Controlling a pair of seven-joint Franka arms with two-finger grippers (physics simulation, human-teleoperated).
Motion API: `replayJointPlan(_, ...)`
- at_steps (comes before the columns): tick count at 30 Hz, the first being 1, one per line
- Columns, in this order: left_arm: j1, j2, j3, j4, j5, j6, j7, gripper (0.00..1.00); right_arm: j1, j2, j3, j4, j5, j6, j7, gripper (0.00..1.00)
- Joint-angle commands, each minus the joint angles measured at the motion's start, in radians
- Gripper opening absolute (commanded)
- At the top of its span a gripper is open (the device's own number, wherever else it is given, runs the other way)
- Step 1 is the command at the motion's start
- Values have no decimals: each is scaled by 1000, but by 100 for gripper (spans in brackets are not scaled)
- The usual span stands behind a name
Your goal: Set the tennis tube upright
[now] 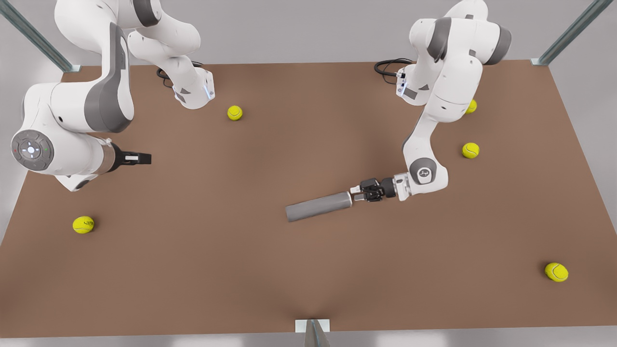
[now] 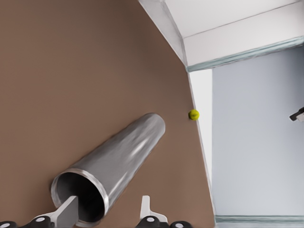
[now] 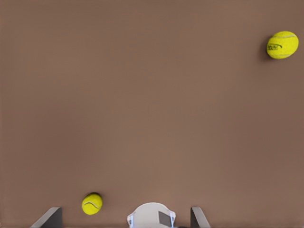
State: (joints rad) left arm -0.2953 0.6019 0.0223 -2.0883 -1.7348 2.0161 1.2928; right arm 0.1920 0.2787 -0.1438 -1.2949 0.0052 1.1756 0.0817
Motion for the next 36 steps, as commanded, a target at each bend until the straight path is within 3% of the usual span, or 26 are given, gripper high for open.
replayJointPlan(1, -1, -2, -1, -7, -16, 3, 198, 73, 0, -1, -2, 0, 7, -1, 62, 100)
replayJointPlan(16, -74, 53, -4, 34, -160, 18, 198, 72, 0, 5, -19, 2, 29, 1, 50, 100)
replayJointPlan(23, -73, 64, -8, 40, -177, 18, 195, 55, 0, 5, -31, 2, 42, 1, 49, 100)
replayJointPlan(36, -73, 65, -19, 50, -195, 15, 142, 46, 1, 7, -33, 2, 42, 3, 47, 100)
